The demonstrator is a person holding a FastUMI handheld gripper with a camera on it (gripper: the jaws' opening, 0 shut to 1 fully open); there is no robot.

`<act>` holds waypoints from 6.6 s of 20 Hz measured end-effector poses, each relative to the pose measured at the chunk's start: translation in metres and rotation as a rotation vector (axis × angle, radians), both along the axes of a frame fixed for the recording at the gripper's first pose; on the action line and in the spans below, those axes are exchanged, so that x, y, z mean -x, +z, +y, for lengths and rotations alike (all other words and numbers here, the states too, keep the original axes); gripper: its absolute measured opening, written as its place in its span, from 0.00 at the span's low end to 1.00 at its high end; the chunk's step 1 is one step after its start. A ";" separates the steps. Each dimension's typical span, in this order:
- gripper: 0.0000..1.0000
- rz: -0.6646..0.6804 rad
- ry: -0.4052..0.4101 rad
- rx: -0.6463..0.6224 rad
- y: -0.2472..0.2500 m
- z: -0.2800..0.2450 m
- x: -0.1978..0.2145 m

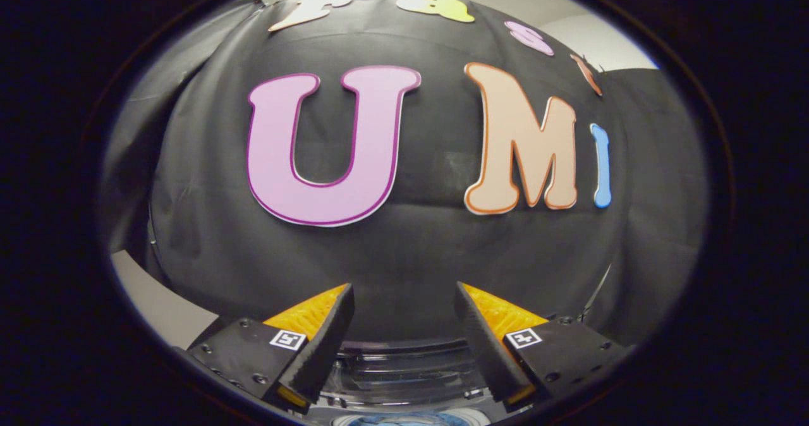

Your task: Put the clothes into the washing machine and then close the washing machine lid.

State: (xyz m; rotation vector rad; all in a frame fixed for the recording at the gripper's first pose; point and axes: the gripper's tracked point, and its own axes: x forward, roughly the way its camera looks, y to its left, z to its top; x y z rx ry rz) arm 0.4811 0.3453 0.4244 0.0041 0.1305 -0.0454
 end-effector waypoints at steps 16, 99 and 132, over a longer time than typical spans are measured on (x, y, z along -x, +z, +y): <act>0.99 -0.246 0.053 -0.072 -0.021 -0.009 0.022; 0.99 0.113 0.132 -0.054 -0.125 -0.039 0.232; 0.98 -0.009 0.385 -0.074 -0.071 -0.060 0.447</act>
